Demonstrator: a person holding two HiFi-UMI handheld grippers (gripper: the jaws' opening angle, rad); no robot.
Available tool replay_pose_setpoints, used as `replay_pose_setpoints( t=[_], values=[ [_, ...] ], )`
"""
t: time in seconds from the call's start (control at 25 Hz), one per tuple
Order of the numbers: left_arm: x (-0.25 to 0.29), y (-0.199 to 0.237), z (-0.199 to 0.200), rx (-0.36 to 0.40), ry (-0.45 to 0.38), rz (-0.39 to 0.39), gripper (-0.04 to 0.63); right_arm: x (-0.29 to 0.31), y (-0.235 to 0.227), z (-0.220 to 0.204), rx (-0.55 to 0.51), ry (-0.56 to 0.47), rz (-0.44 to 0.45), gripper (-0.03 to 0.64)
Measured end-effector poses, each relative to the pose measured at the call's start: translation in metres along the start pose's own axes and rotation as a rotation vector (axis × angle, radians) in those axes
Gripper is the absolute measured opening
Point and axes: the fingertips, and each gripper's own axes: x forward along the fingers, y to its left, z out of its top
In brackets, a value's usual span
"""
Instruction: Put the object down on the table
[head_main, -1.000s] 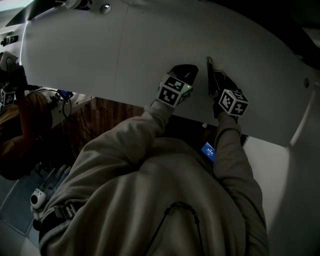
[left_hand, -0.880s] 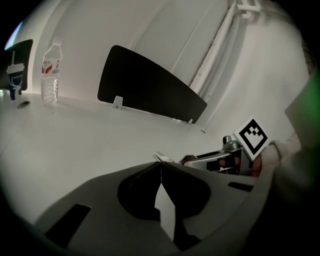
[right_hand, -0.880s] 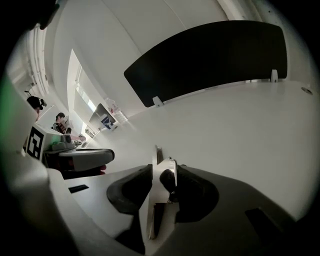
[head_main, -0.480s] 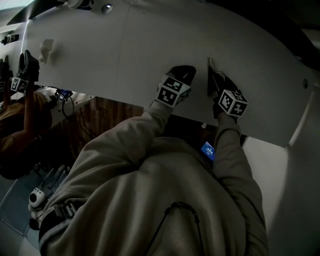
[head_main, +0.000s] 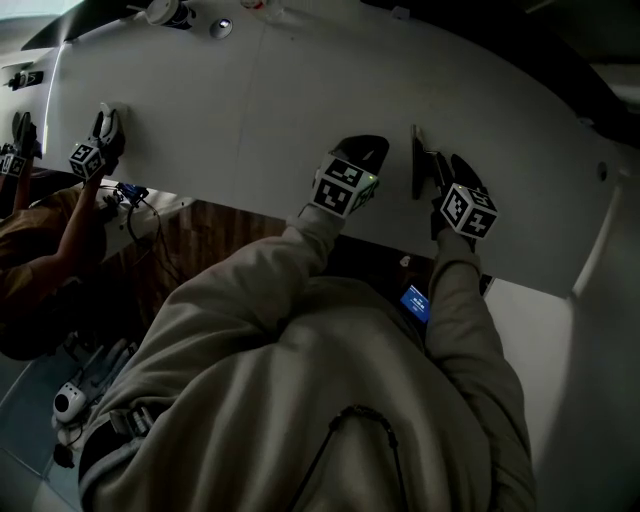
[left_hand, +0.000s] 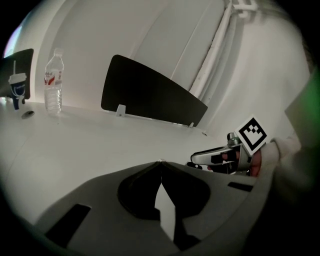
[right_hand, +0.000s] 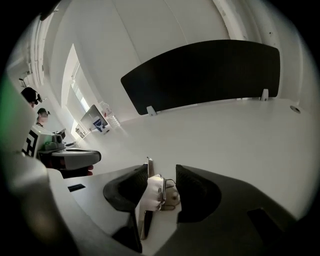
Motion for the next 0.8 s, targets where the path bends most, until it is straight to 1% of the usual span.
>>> replay_pose_setpoints(
  t=[0.12,0.24,0.32,0.6,0.8],
  values=[
    [-0.005,0.001,0.015,0.006,-0.026,0.009,0.005,-0.005,0.006,0.012,0.0,-0.017,0.007,0.171],
    [-0.014,-0.002,0.029,0.028,-0.05,0.011,0.005,-0.015,0.017,0.023,-0.039,-0.024,0.008,0.054],
    [-0.02,-0.007,0.038,0.041,-0.063,0.011,0.005,-0.024,0.025,0.032,-0.054,-0.037,0.019,0.028],
    [-0.042,-0.012,0.091,0.087,-0.142,0.024,0.005,-0.048,0.051,0.087,-0.102,-0.115,0.048,0.02],
    [-0.067,-0.006,0.136,0.114,-0.217,0.051,0.005,-0.072,0.081,0.134,-0.137,-0.193,0.073,0.02]
  ],
)
